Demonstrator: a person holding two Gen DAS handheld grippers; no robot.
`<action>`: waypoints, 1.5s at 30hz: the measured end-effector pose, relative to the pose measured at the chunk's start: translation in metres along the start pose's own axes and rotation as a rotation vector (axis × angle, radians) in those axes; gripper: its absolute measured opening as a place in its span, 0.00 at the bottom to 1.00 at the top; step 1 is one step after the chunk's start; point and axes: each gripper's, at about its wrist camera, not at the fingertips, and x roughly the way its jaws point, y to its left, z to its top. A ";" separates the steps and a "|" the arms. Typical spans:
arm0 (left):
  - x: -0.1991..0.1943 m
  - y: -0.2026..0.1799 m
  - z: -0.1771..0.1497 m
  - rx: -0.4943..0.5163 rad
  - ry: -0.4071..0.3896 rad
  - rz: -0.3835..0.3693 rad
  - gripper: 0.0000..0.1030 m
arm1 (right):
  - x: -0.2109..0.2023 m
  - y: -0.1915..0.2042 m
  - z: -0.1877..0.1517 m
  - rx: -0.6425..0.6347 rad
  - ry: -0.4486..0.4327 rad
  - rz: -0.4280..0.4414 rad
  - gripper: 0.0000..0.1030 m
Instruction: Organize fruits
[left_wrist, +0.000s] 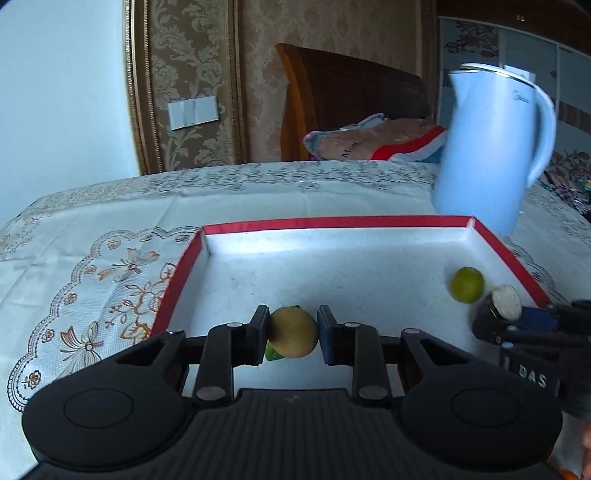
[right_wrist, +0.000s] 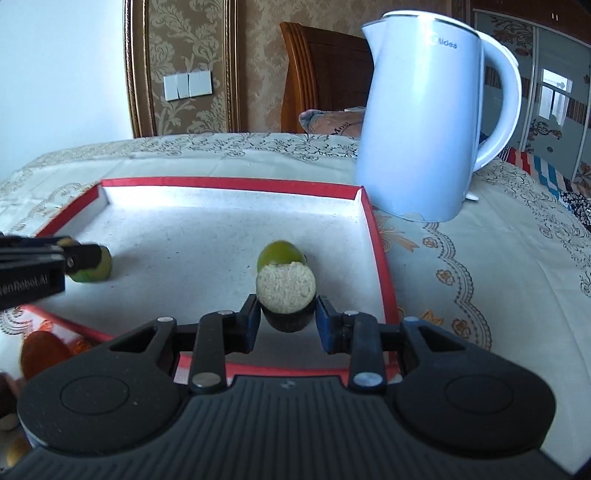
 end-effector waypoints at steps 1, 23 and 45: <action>0.004 0.002 0.003 -0.009 -0.001 0.012 0.26 | 0.003 -0.001 0.001 0.007 0.008 0.001 0.30; -0.007 0.012 0.005 -0.026 -0.054 -0.059 0.27 | 0.021 -0.010 0.012 0.056 0.003 -0.036 0.29; 0.031 0.022 -0.002 -0.078 0.092 -0.010 0.26 | 0.023 -0.004 0.011 0.029 -0.013 -0.065 0.29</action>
